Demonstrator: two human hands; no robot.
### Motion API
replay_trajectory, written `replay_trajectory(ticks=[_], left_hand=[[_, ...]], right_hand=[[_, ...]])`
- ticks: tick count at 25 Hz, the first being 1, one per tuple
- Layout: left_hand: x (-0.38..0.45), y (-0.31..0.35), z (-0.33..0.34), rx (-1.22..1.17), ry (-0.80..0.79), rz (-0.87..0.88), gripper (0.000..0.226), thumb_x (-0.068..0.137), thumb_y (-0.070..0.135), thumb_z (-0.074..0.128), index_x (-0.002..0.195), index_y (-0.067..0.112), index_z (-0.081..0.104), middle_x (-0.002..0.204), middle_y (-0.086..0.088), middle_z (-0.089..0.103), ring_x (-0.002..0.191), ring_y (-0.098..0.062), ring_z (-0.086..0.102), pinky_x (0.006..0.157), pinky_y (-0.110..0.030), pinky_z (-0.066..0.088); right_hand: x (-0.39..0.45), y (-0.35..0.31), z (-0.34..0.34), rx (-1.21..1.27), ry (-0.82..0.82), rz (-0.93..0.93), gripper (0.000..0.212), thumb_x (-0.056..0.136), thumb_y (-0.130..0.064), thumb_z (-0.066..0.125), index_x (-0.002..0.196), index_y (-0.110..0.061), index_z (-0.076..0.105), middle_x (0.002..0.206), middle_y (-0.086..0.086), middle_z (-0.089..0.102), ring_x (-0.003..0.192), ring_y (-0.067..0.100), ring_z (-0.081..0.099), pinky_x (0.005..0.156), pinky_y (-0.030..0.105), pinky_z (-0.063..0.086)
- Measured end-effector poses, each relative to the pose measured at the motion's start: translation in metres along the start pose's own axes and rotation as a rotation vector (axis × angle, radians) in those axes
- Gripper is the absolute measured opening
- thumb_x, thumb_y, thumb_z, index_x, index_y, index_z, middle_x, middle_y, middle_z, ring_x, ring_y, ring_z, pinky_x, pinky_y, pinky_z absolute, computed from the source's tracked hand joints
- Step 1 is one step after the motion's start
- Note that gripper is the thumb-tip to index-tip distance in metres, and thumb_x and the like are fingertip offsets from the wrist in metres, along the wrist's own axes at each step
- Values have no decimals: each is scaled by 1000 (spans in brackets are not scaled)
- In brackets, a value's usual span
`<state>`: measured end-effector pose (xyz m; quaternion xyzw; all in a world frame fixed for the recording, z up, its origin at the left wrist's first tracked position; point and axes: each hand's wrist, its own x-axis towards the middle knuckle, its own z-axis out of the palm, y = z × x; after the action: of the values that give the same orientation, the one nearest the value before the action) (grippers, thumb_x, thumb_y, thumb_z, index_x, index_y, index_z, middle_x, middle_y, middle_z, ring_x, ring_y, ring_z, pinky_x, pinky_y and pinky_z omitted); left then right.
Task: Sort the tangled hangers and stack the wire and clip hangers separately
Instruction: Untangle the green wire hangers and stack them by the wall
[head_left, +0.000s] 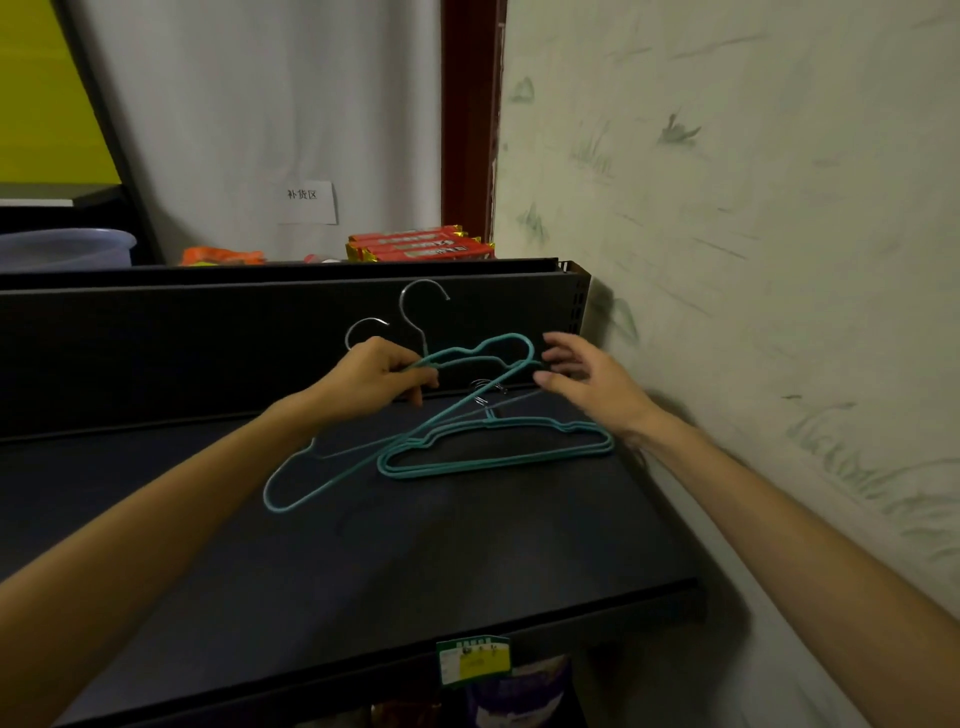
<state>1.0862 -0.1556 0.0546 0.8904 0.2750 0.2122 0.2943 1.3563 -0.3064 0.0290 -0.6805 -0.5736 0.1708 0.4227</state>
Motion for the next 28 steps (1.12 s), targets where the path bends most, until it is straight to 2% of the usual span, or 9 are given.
replay_trajectory(ticks=[5,8,10,14,16,19,22,25,28], left_hand=[[1,27,15,-139,-134,36,29,104,30,51,98,14,75,69,7,70,57,-4,56,55,-16,44],[-4,18,13,-200,6,49,28,104,30,49,107,17,74,89,2,75,76,-10,70,67,-25,55],[-8,9,12,-250,144,64,30,105,30,47,107,15,73,98,-1,75,85,-13,73,73,-35,60],[-16,-6,0,-14,477,122,32,106,30,46,97,16,73,87,5,75,65,-2,65,61,-25,52],[-16,-19,-4,161,424,54,33,105,35,48,95,21,75,88,8,74,76,-4,67,69,-33,55],[-17,-30,3,191,247,-67,31,104,41,49,92,28,75,88,12,74,83,-10,70,75,-36,57],[-8,-23,10,245,104,-92,35,103,43,49,91,25,77,75,9,73,64,-9,66,61,-34,56],[0,-19,11,336,-5,-150,40,105,42,46,85,24,76,56,11,65,45,-5,54,47,-24,40],[4,-28,13,259,-83,-231,41,106,40,43,88,24,76,75,13,73,65,-5,63,60,-25,46]], right_hand=[[-6,-13,11,-303,-99,-190,28,98,-36,62,123,-27,69,111,-11,71,98,1,65,88,30,55],[-17,-9,11,-328,-32,-232,28,101,-33,57,125,-24,70,103,-22,68,84,-13,61,76,10,45],[-21,-3,7,-339,-34,-189,29,102,-34,56,126,-26,69,99,-25,67,81,-12,60,73,11,46],[-19,8,-1,-327,-153,-81,24,102,-36,55,119,-29,71,62,-26,63,59,-3,58,58,19,41],[-9,12,-6,-362,-198,-59,24,102,-36,56,116,-27,73,62,-21,64,58,-1,59,59,21,43],[9,18,-7,-591,-279,-59,29,101,-38,56,121,-25,73,88,-20,67,81,5,62,72,26,44],[17,24,-5,-641,-297,-63,31,102,-36,54,126,-23,70,88,-21,54,95,12,58,82,31,46],[22,33,-7,-606,-329,-45,31,102,-37,54,125,-23,70,102,-10,65,94,12,60,83,33,50],[26,40,-9,-619,-375,-13,30,102,-38,55,123,-24,72,108,-3,72,93,13,63,85,37,53]])
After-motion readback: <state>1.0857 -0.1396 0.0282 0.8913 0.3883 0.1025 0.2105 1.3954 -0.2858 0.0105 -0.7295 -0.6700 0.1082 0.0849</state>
